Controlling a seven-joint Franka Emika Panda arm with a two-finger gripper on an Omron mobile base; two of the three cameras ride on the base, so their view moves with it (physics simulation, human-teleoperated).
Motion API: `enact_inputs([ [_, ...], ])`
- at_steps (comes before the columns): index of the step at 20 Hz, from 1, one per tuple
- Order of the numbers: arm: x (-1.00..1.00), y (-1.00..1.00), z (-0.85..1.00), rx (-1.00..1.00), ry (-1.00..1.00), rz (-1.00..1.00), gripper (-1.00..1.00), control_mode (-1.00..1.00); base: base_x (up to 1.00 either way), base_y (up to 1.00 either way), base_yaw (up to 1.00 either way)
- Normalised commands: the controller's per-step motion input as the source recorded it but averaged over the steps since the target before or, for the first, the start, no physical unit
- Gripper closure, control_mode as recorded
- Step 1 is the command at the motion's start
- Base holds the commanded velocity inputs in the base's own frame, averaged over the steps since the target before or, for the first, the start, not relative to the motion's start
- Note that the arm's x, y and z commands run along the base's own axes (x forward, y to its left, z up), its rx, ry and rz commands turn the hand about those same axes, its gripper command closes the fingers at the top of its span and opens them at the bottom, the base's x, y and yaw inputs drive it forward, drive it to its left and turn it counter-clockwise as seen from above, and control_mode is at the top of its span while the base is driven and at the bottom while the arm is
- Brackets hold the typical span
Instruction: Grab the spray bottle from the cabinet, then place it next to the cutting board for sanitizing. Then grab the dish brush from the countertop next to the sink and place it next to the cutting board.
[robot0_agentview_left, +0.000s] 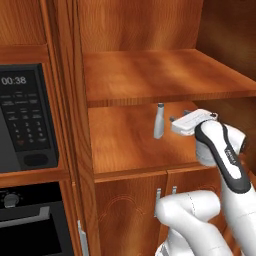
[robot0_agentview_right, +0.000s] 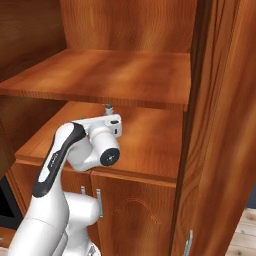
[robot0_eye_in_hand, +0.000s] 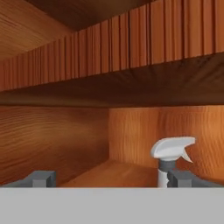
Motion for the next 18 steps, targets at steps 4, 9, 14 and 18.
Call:
enact_inputs([
  [4,0.10,0.07,-0.27,0.00,-0.14,-0.15,-1.00,-1.00,0.00,0.00,0.00],
  [9,0.18,0.00,-0.25,0.00,-0.12,-0.12,-1.00,-1.00,0.00,0.00,0.00],
  [14,0.43,0.00,-0.21,0.00,-0.13,-0.02,-1.00,-1.00,0.00,0.00,0.00],
  [18,0.14,0.00,-0.23,0.00,-0.14,0.00,-1.00,-1.00,0.00,0.00,0.00],
])
